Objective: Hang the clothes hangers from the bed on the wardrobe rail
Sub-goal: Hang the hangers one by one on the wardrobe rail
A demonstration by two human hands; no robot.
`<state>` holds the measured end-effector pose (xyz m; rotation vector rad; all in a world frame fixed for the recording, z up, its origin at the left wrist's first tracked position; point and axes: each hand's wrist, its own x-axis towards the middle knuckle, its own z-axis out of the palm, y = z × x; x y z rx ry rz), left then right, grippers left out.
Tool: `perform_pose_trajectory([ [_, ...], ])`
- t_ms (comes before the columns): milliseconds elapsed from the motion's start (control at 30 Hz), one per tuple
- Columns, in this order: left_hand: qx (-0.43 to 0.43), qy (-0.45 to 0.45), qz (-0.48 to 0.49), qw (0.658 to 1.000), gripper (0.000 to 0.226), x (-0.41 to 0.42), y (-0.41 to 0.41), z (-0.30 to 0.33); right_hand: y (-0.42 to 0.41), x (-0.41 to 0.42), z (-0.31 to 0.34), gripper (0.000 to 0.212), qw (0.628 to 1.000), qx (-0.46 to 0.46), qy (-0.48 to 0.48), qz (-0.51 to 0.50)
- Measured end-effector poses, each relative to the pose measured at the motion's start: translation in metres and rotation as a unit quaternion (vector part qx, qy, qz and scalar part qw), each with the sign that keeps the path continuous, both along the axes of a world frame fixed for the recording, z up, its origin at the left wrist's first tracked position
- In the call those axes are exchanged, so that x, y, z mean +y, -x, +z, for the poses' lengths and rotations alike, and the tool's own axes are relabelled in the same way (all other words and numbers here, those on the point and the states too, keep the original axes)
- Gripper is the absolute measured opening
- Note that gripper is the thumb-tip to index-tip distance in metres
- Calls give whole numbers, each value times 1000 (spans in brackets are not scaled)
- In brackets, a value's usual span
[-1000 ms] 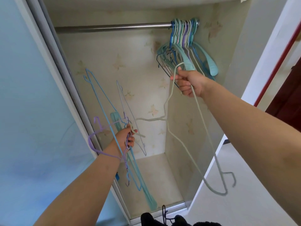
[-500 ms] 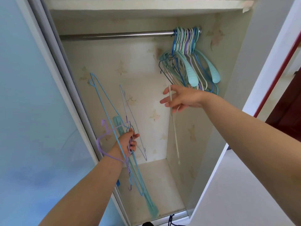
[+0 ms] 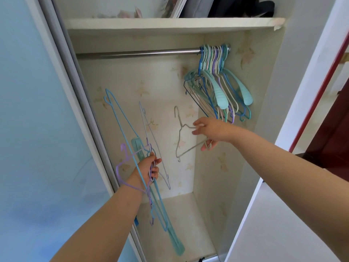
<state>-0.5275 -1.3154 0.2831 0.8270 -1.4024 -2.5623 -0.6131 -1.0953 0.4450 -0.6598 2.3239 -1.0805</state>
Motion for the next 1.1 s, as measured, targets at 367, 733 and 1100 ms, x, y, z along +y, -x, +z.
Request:
perform_pose_trajectory([
  [367,22,-26,-8,999,32,-1,10,26,3,-5,4,54,814,529,-214,-111],
  [733,105,-62,-50,991,29,16,13,57,50,-22,21,67,805,497,-288,-147],
  [1100,109,-15,-100,989,32,17,-1,65,30,-14,-18,72,838,459,-215,-203],
])
